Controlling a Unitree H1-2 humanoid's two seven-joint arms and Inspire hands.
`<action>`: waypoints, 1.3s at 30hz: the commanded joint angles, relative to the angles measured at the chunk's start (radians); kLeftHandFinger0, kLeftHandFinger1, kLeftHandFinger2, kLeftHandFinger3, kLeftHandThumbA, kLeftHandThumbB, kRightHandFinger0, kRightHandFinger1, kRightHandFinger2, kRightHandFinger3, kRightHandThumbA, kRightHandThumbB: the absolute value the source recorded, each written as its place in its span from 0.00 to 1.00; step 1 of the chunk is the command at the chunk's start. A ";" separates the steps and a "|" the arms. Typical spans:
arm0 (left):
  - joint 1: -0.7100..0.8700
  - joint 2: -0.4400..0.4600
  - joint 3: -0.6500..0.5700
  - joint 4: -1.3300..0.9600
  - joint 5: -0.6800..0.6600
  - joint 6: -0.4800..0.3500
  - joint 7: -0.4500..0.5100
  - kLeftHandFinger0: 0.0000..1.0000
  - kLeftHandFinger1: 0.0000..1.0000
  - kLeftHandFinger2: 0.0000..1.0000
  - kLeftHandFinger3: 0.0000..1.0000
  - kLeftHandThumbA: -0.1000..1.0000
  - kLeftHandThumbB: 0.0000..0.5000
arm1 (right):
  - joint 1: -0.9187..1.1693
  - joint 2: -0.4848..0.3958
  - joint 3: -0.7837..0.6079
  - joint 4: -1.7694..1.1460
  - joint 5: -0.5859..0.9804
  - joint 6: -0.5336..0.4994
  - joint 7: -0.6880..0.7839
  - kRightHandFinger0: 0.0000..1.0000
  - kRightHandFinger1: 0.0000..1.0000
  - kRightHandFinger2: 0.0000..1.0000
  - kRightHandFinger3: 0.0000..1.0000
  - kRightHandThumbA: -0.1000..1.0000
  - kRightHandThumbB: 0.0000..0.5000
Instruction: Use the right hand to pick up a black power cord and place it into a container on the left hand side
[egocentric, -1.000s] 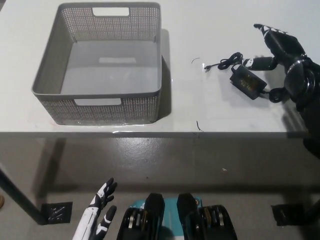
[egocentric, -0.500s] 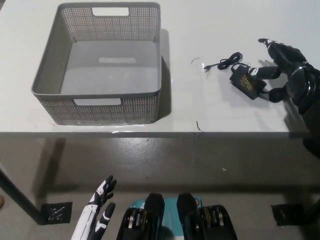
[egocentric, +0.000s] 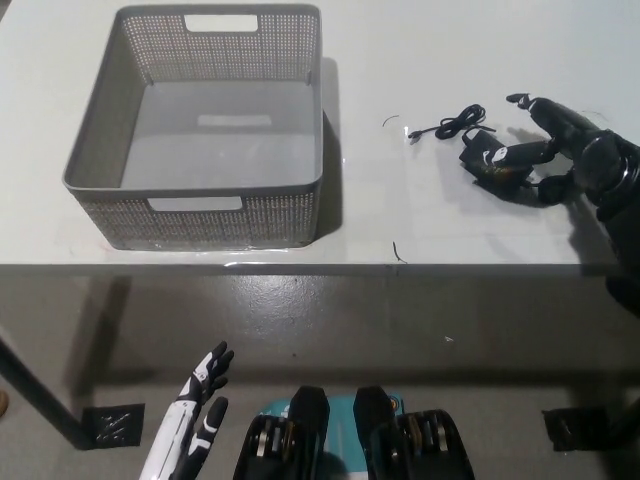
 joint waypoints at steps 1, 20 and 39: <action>-0.013 0.004 0.008 -0.022 0.002 -0.022 0.008 1.00 1.00 1.00 1.00 0.97 0.04 | -0.084 -0.003 -0.003 0.014 0.030 -0.034 0.043 1.00 1.00 1.00 1.00 0.90 1.00; -0.043 0.008 0.016 -0.012 0.003 -0.029 0.011 1.00 1.00 1.00 1.00 0.98 0.11 | -0.101 0.050 0.048 0.251 0.011 -0.089 -0.020 1.00 1.00 1.00 1.00 0.78 1.00; -0.081 0.007 0.020 -0.005 0.000 -0.028 0.012 1.00 1.00 1.00 1.00 0.96 0.09 | -0.031 0.087 0.061 0.287 -0.010 -0.139 -0.365 0.15 0.34 0.54 0.59 0.02 0.45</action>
